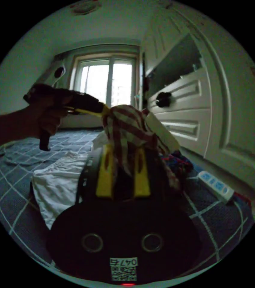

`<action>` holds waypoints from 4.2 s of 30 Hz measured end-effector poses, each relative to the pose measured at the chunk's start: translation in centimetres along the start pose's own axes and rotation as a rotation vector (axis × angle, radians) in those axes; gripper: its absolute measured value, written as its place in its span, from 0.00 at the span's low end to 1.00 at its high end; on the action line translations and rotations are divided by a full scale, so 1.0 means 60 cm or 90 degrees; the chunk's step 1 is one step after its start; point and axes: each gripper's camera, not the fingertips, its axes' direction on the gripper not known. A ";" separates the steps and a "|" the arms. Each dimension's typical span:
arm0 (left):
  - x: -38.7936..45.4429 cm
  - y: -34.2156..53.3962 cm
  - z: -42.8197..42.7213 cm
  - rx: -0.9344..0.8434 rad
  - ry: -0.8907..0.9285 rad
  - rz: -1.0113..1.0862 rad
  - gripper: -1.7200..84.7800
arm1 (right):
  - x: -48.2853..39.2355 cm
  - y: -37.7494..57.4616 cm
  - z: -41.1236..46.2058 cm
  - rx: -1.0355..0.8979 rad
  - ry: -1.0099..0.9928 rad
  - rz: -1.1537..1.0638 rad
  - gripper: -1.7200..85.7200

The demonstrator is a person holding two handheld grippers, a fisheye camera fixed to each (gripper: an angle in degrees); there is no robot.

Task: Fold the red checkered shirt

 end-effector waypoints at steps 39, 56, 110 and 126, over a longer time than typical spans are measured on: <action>0.359 1.279 -1.561 -0.146 -0.411 -0.328 0.24 | -1.366 -0.068 -0.119 -0.210 -0.497 -0.090 0.16; 0.229 1.414 -1.827 0.028 -0.408 -0.413 0.01 | -1.404 -0.031 -0.005 -0.164 -0.526 0.048 0.10; 0.281 1.766 -2.261 -0.084 -0.249 -0.506 0.01 | -1.394 -0.032 0.105 -0.165 -0.580 0.027 0.04; 0.402 1.720 -2.209 -0.324 -0.366 -0.341 0.02 | -1.674 -0.027 0.152 -0.286 -0.580 -0.245 0.07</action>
